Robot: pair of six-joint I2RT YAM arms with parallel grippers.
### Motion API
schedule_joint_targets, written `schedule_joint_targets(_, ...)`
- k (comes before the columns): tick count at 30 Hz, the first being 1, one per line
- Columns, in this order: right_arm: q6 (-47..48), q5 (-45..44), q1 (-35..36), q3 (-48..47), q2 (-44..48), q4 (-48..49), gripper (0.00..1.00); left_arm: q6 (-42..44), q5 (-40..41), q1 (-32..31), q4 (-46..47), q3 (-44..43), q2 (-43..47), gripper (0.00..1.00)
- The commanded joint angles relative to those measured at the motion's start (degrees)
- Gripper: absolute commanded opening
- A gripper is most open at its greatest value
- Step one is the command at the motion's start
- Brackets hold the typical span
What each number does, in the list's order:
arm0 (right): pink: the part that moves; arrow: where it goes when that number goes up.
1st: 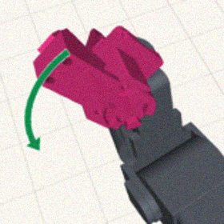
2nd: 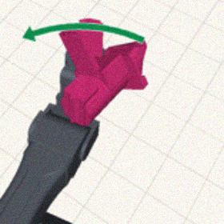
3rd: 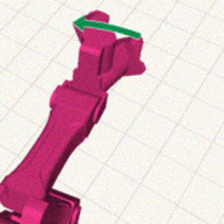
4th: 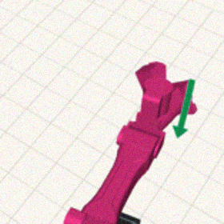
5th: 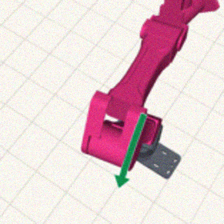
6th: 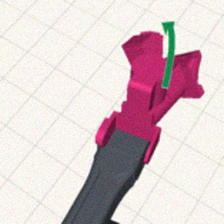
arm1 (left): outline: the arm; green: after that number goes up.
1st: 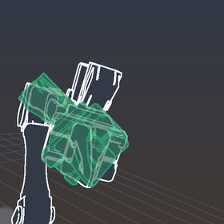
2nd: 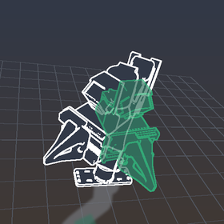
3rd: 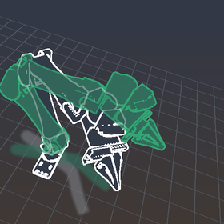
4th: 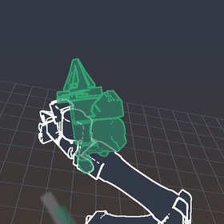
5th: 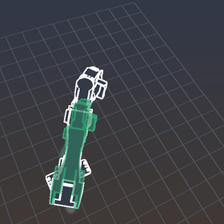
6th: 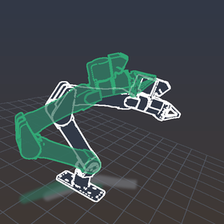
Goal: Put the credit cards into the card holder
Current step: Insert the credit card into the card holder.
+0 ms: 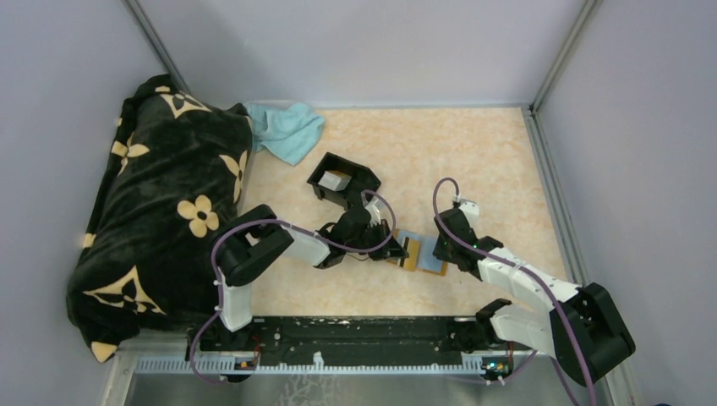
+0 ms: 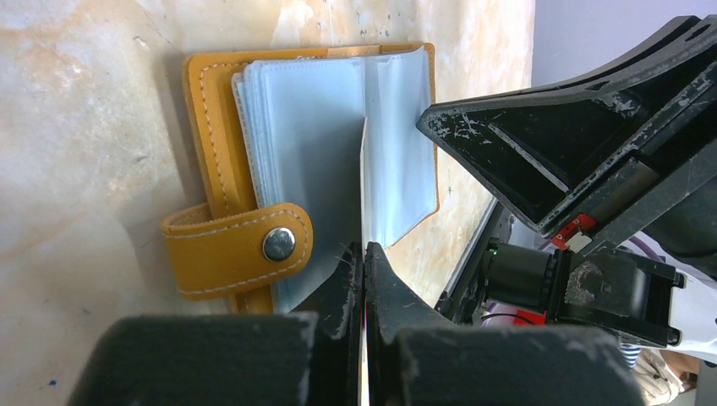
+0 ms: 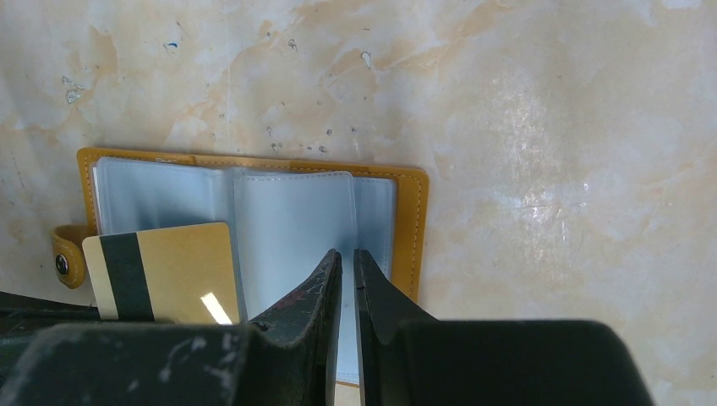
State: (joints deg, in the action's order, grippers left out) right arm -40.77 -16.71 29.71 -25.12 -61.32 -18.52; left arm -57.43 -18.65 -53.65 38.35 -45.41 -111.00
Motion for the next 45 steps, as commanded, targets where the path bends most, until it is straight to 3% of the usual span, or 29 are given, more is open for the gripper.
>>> schedule_joint_targets(1,-0.70,-1.23,-0.45,-0.19,-0.53,-2.02,0.12,0.21,1.01,-0.20,1.69,1.33,2.73,0.00)
schedule_joint_targets(27,-2.27,-2.29,-0.45,-1.22,4.31,-6.60,0.20,0.42,-3.32,-0.16,1.63,-3.55,-1.60,0.00)
schedule_joint_targets(45,-2.74,-2.28,-0.45,-0.54,3.63,-5.89,0.21,9.61,-5.22,-0.16,-10.23,-10.03,-1.78,0.00)
